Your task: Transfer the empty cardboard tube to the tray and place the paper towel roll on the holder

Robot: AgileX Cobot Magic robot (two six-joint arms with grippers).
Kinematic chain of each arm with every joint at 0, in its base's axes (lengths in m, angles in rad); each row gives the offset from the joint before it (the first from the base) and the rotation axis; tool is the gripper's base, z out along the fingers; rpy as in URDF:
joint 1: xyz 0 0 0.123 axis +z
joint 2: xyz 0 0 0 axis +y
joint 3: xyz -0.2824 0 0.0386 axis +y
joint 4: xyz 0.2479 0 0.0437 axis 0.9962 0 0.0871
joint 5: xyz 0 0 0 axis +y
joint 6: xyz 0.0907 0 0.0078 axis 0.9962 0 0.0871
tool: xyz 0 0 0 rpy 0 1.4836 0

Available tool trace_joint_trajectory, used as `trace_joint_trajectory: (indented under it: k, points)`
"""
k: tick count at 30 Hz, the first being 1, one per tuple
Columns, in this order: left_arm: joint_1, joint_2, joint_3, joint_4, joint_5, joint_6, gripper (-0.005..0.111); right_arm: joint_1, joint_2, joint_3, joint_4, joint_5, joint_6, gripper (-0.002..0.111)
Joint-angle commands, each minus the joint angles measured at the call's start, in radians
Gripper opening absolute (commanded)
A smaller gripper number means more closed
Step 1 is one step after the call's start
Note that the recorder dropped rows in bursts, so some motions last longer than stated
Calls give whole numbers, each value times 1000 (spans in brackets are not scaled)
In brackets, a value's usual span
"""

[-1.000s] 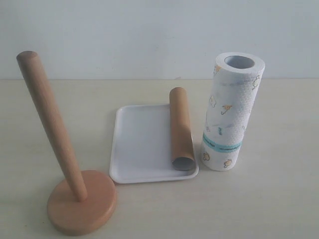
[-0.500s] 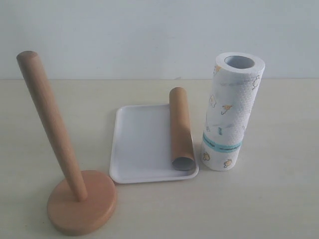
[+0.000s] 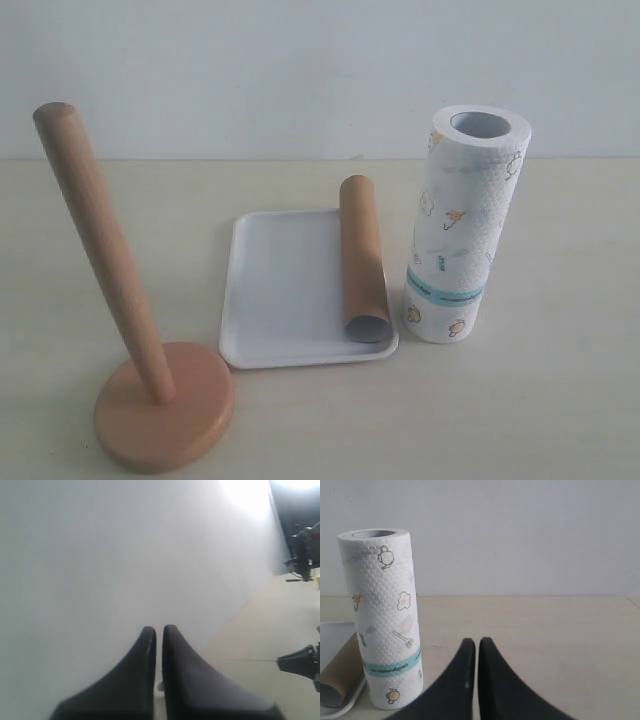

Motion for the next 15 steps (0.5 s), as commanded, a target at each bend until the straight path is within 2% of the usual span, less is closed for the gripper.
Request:
trace_joint_trajectory:
  k: [1,7,10,12,15]
  points:
    - [-20,-127,2,-10,128,72,4,-3,-5,-1,-6,-9,0,3]
    - [-20,-266,2,-10,139,60,4,-3,-5,-1,-6,-9,0,3]
    - [-20,-302,2,-64,191,-153,4,-3,-5,-1,-6,-9,0,3]
    - [-20,-305,2,-155,271,-349,4,-3,-5,-1,-6,-9,0,3]
    - [-20,-304,21,-440,347,-389,4,-3,-5,-1,-6,-9,0,3]
